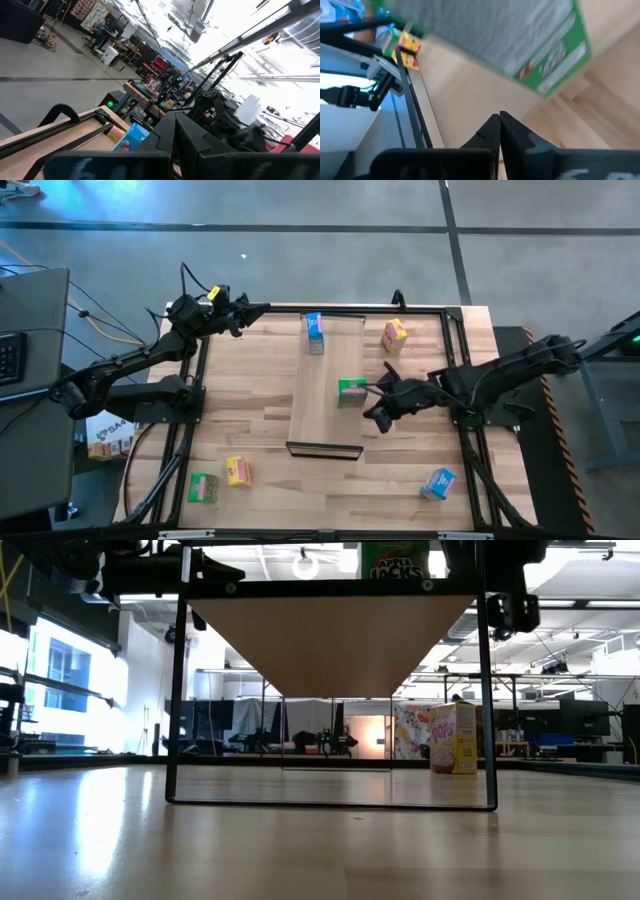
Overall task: Stack cereal on shelf
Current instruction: Put the top green cereal box on the shelf
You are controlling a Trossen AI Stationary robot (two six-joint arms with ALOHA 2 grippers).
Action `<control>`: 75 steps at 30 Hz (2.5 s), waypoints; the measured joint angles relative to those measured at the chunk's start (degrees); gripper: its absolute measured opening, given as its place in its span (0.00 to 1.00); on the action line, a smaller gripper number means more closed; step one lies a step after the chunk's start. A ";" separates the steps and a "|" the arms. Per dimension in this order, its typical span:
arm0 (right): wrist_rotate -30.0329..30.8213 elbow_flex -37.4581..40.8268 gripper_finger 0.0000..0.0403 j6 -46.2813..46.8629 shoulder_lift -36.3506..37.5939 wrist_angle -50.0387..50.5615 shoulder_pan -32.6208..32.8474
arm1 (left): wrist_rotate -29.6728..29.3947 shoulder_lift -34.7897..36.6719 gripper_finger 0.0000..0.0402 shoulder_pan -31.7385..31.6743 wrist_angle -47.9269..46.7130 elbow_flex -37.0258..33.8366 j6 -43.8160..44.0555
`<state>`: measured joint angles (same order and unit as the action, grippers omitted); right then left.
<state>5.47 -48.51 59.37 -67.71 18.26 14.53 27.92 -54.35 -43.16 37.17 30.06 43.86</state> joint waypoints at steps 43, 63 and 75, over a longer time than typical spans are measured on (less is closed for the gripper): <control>-4.03 -0.04 0.00 -14.88 3.55 0.16 -16.89 | -1.70 0.00 0.00 0.01 -0.01 0.00 -0.61; -13.01 -0.07 0.00 -14.35 3.70 6.13 -19.69 | -3.02 0.00 0.00 0.00 -0.01 0.00 -0.59; -12.37 -0.07 0.00 -13.09 3.68 -0.13 -17.28 | -3.21 -0.02 0.00 0.00 -0.02 0.00 -0.59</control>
<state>-6.90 -48.58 46.28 -64.03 18.13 -2.76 24.71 -54.36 -43.16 37.15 30.06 43.27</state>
